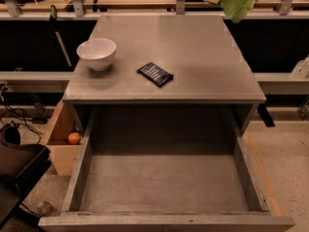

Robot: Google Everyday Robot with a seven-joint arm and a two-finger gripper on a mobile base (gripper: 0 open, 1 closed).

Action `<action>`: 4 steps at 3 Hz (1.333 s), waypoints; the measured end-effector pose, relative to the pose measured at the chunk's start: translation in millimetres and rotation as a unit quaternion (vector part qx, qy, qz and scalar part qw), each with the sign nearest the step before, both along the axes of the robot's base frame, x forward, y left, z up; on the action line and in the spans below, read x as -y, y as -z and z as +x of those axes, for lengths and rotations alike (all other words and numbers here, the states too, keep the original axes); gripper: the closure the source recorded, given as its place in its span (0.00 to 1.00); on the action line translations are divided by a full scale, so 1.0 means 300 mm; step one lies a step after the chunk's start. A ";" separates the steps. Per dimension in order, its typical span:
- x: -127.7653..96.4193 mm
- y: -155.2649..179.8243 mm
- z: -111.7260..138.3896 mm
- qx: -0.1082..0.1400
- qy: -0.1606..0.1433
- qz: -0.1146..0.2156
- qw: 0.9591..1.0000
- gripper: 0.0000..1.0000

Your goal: Place green rice chip bag into top drawer

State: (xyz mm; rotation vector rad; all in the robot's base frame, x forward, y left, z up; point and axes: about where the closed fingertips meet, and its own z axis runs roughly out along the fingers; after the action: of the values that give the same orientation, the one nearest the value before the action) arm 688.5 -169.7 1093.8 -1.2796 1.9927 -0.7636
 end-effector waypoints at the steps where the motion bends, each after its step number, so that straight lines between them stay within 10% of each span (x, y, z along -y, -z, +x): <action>1: 0.025 0.044 -0.042 -0.020 0.002 0.037 0.999 1.00; 4: 0.173 0.277 -0.713 -0.111 -0.036 0.207 0.971 1.00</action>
Offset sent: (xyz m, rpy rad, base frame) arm -0.1895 -0.0352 -0.0548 0.5268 0.2218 0.0958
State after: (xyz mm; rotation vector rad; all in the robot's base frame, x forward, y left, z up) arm 474.6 -221.7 1010.7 -1.2126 2.1227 -0.1559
